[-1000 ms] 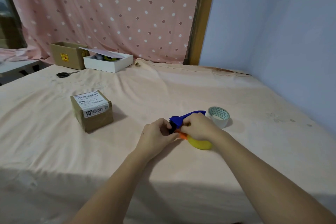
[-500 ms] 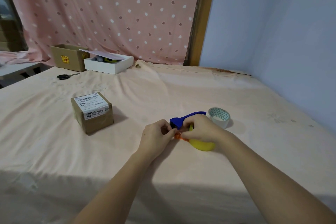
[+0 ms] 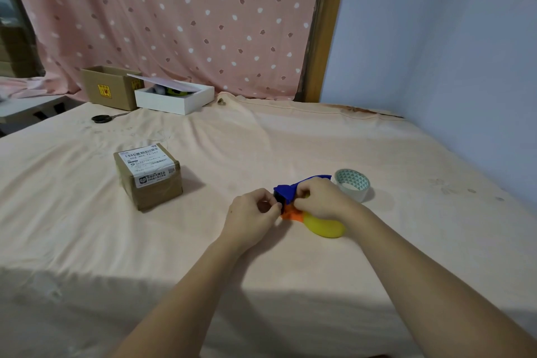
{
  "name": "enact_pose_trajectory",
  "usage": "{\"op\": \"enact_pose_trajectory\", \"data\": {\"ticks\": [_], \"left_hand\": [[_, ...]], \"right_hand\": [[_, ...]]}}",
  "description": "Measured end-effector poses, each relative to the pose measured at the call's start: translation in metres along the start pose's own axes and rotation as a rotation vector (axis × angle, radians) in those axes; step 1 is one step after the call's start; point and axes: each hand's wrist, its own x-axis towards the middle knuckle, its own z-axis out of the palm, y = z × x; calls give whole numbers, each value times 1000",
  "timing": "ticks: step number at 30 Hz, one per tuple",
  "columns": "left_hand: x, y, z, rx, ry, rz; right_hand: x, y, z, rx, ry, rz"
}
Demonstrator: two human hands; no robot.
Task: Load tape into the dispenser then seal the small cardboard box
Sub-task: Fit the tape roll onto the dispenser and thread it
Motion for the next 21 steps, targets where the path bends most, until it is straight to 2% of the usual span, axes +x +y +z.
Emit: {"op": "enact_pose_trajectory", "data": {"ticks": [11,17,21], "left_hand": [[-2,-2,0,14,-23,29],[-1,-1,2,6,5,37],[-1,1,1,-41,-4,18]], "right_hand": [[7,-6,9,-26,115,112],[3,7,6,98,51,-24],[-3,6,4,92,43,-86]]}}
